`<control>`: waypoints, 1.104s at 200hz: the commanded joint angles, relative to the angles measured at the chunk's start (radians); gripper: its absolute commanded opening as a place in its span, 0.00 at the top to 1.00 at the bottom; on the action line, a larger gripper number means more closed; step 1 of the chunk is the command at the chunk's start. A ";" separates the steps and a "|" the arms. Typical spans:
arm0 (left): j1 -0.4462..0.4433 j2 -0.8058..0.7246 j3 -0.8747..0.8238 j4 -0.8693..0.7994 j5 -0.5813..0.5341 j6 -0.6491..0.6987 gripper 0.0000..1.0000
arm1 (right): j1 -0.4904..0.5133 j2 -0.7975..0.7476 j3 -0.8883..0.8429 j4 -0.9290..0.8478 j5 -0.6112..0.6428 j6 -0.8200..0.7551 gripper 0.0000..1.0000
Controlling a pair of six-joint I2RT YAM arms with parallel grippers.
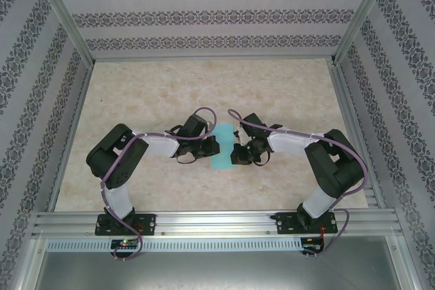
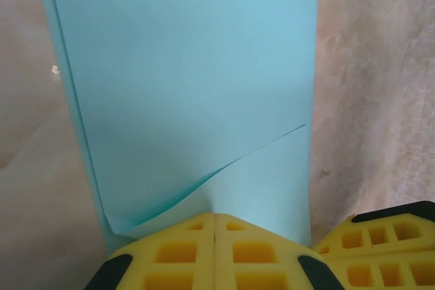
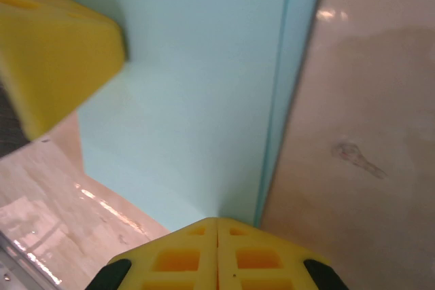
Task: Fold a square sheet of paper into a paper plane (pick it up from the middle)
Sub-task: Fold the triangle a second time at the center of the table.
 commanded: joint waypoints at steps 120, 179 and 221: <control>0.020 0.051 -0.024 -0.032 -0.033 -0.011 0.96 | 0.039 0.161 0.145 0.065 -0.008 0.054 0.95; 0.020 0.055 -0.020 -0.050 -0.045 -0.018 0.96 | 0.041 0.176 0.105 0.042 -0.003 0.031 0.96; 0.021 0.059 -0.015 -0.089 -0.075 -0.006 0.96 | 0.032 0.101 0.010 -0.007 0.000 -0.012 0.96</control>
